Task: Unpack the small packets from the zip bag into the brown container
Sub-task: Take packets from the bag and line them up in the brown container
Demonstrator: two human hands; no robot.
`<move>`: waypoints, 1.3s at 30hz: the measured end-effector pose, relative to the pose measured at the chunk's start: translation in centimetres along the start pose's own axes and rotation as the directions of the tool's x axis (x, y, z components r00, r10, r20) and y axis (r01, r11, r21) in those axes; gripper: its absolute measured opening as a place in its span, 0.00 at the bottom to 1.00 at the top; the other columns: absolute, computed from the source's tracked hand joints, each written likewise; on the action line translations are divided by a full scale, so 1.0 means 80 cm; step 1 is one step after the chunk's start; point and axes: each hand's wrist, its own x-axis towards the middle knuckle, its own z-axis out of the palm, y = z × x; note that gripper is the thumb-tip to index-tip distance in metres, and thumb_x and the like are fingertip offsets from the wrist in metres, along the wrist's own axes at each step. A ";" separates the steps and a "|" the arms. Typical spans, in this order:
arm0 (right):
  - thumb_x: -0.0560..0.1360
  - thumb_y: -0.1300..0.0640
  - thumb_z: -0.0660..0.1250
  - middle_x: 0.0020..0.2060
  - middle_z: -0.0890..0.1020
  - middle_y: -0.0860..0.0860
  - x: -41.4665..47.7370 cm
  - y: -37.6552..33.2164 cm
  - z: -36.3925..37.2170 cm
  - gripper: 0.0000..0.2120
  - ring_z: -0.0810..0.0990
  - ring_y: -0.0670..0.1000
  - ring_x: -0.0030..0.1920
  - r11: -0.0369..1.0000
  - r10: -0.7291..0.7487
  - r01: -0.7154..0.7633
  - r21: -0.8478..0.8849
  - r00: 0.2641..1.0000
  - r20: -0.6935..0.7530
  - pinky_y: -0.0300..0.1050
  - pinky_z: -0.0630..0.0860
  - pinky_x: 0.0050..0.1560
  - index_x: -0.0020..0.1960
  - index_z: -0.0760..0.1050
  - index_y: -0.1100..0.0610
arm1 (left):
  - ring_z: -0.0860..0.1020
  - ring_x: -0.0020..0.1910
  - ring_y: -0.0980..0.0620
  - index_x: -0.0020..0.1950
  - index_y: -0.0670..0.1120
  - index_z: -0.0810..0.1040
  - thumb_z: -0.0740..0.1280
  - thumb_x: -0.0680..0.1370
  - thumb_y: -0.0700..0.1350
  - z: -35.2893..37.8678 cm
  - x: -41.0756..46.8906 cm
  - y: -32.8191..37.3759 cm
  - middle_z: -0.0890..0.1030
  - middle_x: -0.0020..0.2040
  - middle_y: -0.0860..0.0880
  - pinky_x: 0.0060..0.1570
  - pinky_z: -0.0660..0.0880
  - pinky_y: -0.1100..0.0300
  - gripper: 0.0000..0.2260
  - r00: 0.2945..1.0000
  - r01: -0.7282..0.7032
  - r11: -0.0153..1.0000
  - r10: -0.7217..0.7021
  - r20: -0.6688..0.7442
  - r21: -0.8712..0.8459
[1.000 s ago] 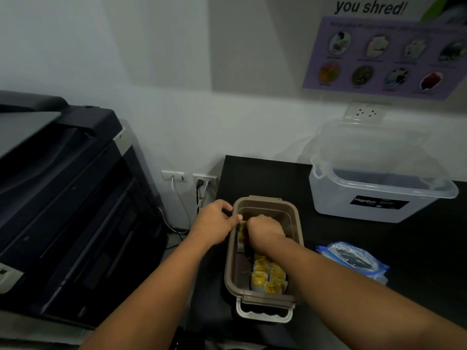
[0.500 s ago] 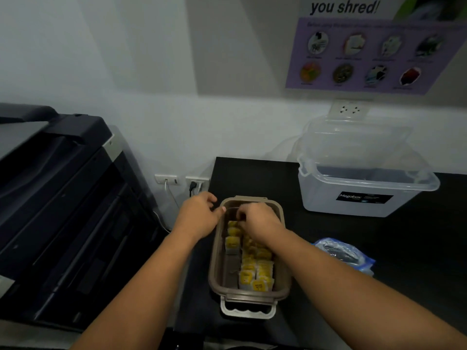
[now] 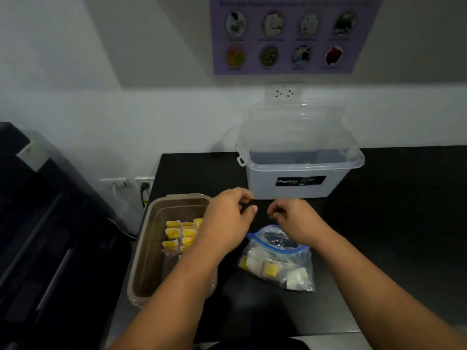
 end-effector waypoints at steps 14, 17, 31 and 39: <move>0.68 0.34 0.70 0.59 0.79 0.48 -0.048 0.107 0.068 0.28 0.68 0.53 0.60 0.848 -0.030 0.137 -0.511 0.977 0.212 0.54 0.64 0.60 0.62 0.76 0.47 | 0.69 0.58 0.48 0.63 0.55 0.77 0.74 0.73 0.50 0.146 -0.008 -0.016 0.78 0.59 0.51 0.59 0.67 0.51 0.19 0.813 -0.313 0.711 -0.142 0.564 0.629; 0.75 0.43 0.67 0.56 0.81 0.48 -0.043 0.102 0.062 0.14 0.70 0.54 0.59 0.845 -0.123 0.150 -0.513 0.989 0.086 0.54 0.65 0.57 0.57 0.78 0.49 | 0.70 0.56 0.49 0.58 0.54 0.77 0.72 0.74 0.48 0.143 -0.006 -0.017 0.80 0.53 0.51 0.59 0.68 0.51 0.13 0.875 -0.266 0.739 -0.086 0.477 0.620; 0.61 0.49 0.79 0.32 0.79 0.49 -0.067 0.124 0.102 0.10 0.70 0.56 0.44 0.768 -0.310 0.211 -0.605 0.949 -0.063 0.53 0.67 0.43 0.36 0.83 0.53 | 0.70 0.56 0.48 0.53 0.54 0.81 0.67 0.77 0.60 0.148 -0.036 -0.028 0.81 0.50 0.54 0.57 0.67 0.51 0.12 0.893 -0.281 0.627 -0.107 0.437 0.727; 0.76 0.34 0.55 0.49 0.80 0.52 -0.084 0.115 0.097 0.29 0.72 0.58 0.54 0.818 -0.245 0.230 -0.528 0.969 0.043 0.58 0.67 0.51 0.50 0.85 0.54 | 0.78 0.52 0.49 0.60 0.51 0.80 0.59 0.82 0.60 0.147 -0.008 -0.033 0.83 0.50 0.50 0.51 0.74 0.51 0.17 0.956 -0.115 0.705 -0.112 0.271 0.699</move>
